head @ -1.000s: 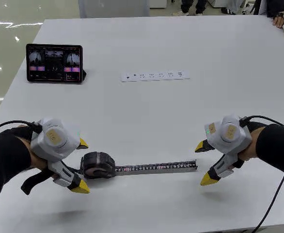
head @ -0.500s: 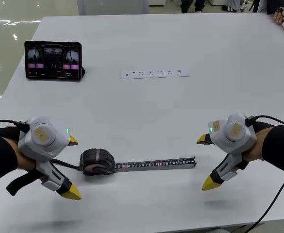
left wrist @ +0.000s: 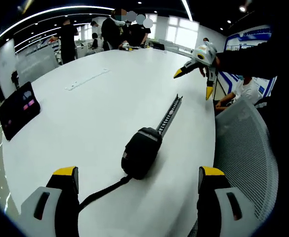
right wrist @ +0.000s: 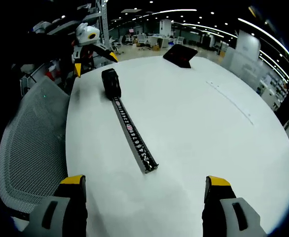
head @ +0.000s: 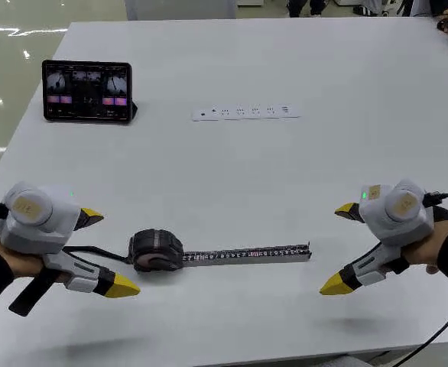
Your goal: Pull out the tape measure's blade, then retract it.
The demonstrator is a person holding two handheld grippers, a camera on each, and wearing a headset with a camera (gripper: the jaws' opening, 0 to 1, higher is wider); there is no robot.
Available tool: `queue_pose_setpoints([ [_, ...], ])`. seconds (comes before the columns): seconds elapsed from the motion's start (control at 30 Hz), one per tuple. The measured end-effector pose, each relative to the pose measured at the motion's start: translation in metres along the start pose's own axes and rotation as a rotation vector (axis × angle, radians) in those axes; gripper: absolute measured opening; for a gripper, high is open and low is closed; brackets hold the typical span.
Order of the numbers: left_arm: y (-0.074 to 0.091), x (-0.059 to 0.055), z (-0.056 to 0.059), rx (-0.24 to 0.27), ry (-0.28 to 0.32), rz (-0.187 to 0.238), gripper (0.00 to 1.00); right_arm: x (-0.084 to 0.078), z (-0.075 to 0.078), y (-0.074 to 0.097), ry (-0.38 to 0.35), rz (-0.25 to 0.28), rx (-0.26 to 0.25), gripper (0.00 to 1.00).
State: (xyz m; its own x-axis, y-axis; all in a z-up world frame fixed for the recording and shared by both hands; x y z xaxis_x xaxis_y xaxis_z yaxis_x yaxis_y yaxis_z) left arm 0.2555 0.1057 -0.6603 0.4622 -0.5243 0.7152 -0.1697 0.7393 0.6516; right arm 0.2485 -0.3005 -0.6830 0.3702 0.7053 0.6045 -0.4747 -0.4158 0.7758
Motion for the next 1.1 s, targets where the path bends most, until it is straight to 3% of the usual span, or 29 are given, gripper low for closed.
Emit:
queue_pose_setpoints([
  [0.07,0.001,-0.006,-0.002,0.034,0.056,0.050,0.99,-0.001,0.002,0.004,-0.061,0.026,-0.035,0.99],
  [0.13,0.004,-0.015,-0.002,0.069,0.131,0.066,0.99,-0.004,0.003,0.009,-0.087,0.040,-0.055,0.99],
  [0.17,0.004,-0.013,0.000,0.069,0.118,0.115,0.99,-0.005,0.004,0.011,-0.099,0.049,-0.072,0.99],
  [0.2,0.005,-0.014,0.001,0.079,0.117,0.138,0.99,-0.006,0.005,0.013,-0.111,0.058,-0.081,0.99],
  [0.3,0.011,-0.025,0.002,0.140,0.121,0.128,0.99,-0.013,0.009,0.018,-0.148,0.082,-0.118,0.99],
  [0.37,0.015,-0.028,0.003,0.154,0.127,0.137,0.99,-0.016,0.010,0.022,-0.162,0.086,-0.147,0.99],
  [0.5,0.028,-0.032,0.003,0.200,0.207,0.216,0.99,-0.020,0.006,0.035,-0.179,0.104,-0.181,0.99],
  [0.57,0.035,-0.035,0.001,0.242,0.212,0.254,0.99,-0.022,0.002,0.043,-0.193,0.137,-0.197,0.99],
  [0.73,0.049,-0.048,0.007,0.319,0.216,0.276,0.99,-0.036,-0.010,0.056,-0.229,0.132,-0.226,0.99],
  [0.87,0.056,-0.057,0.012,0.327,0.229,0.296,0.99,-0.043,-0.018,0.064,-0.264,0.146,-0.250,0.99],
  [0.97,0.057,-0.066,0.015,0.331,0.251,0.265,0.99,-0.049,-0.023,0.069,-0.292,0.150,-0.274,0.99],
  [1.1,0.058,-0.072,0.020,0.343,0.220,0.223,0.99,-0.056,-0.029,0.072,-0.322,0.147,-0.295,0.99],
])
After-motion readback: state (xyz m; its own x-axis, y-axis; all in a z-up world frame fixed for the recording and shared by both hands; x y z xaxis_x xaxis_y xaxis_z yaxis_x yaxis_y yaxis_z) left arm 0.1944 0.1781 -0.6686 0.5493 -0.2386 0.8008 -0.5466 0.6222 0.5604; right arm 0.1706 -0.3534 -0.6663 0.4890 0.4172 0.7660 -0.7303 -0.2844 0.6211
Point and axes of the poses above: the centre of the closed fingertips' face, and the gripper's own axes: y roughly backward along the fingers, z roughly to its right, x roughly out of its top, the point moved 6 cm from there along y, roughly backward along the fingers, and after that the axes turned 15 degrees about -x, right-handed, at the moved point
